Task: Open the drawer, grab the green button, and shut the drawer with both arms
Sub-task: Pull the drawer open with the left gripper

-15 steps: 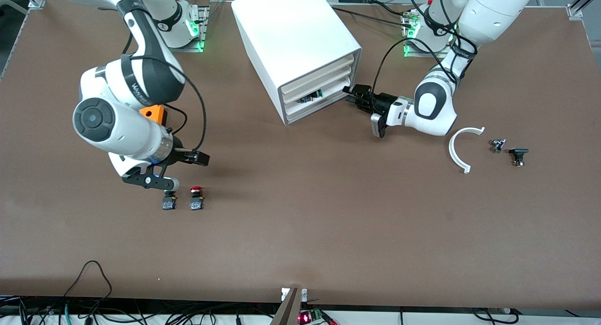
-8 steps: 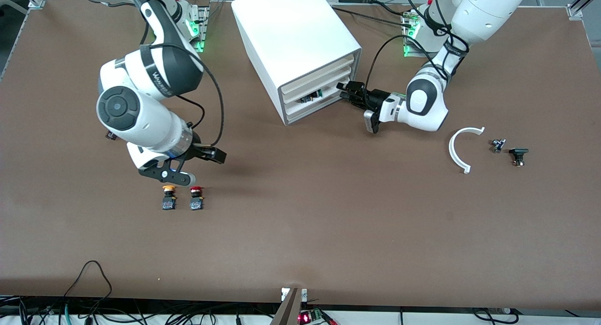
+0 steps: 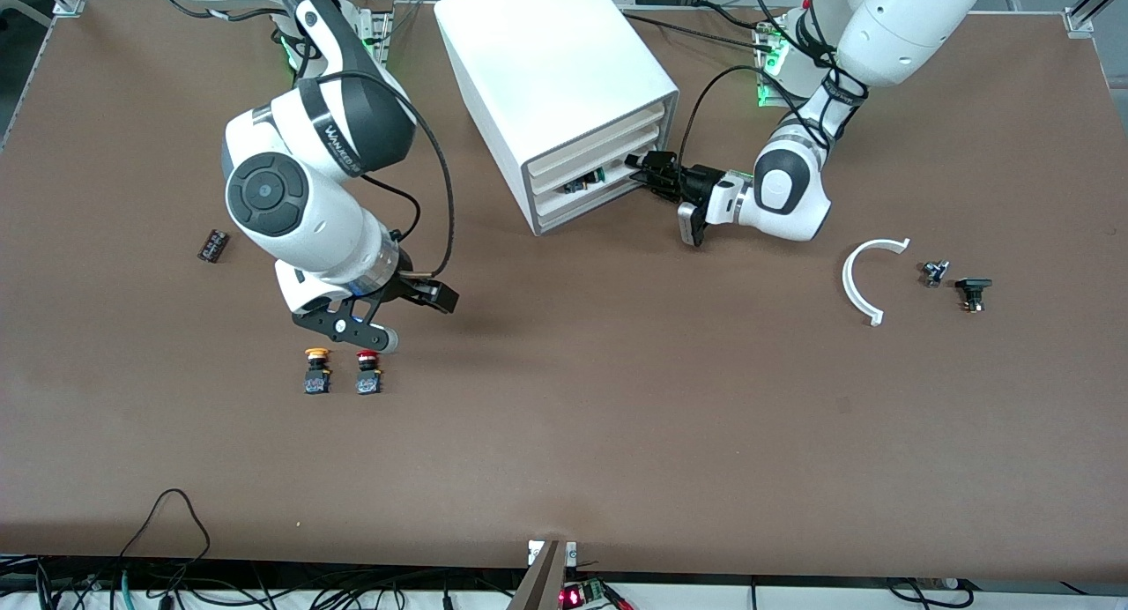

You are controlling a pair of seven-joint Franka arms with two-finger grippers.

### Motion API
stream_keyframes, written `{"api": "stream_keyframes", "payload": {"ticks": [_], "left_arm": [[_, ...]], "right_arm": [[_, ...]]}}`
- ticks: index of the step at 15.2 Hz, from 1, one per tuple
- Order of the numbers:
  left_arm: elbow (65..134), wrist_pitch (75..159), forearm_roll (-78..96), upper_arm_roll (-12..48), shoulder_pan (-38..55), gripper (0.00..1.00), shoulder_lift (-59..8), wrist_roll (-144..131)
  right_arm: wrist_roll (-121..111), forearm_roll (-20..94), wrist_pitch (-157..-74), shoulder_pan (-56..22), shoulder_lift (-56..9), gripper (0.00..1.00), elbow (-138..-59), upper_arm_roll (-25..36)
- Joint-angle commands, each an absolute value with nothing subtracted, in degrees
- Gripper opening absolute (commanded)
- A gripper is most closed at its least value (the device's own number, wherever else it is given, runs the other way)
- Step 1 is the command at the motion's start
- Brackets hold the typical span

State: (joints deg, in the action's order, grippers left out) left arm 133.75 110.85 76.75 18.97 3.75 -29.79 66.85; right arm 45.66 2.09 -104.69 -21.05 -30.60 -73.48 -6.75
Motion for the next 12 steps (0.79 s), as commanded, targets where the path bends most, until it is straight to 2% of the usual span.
{"api": "stream_keyframes", "payload": {"ticks": [1, 7, 9, 12], "left_arm": [[133.95, 111.45, 78.66, 19.25, 4.13, 0.0, -29.71, 68.82], [130.0, 111.45, 75.95, 16.27, 2.55, 0.0, -29.79, 67.24], [124.3, 111.27, 69.73, 13.2, 2.46, 0.0, -31.45, 65.49], [117.18, 111.01, 65.75, 12.13, 1.24, 0.0, -35.32, 62.58]], "right_arm": [[50.87, 2.64, -103.1, -23.28, -33.57, 1.0, -67.77, -6.59], [59.75, 2.55, -103.88, -26.98, -36.3, 1.0, -62.84, -6.42], [63.35, 2.64, -104.94, -27.68, -36.65, 1.0, -62.84, -6.59], [69.76, 2.64, -106.61, -30.31, -37.61, 1.0, -62.32, -6.5]]}}
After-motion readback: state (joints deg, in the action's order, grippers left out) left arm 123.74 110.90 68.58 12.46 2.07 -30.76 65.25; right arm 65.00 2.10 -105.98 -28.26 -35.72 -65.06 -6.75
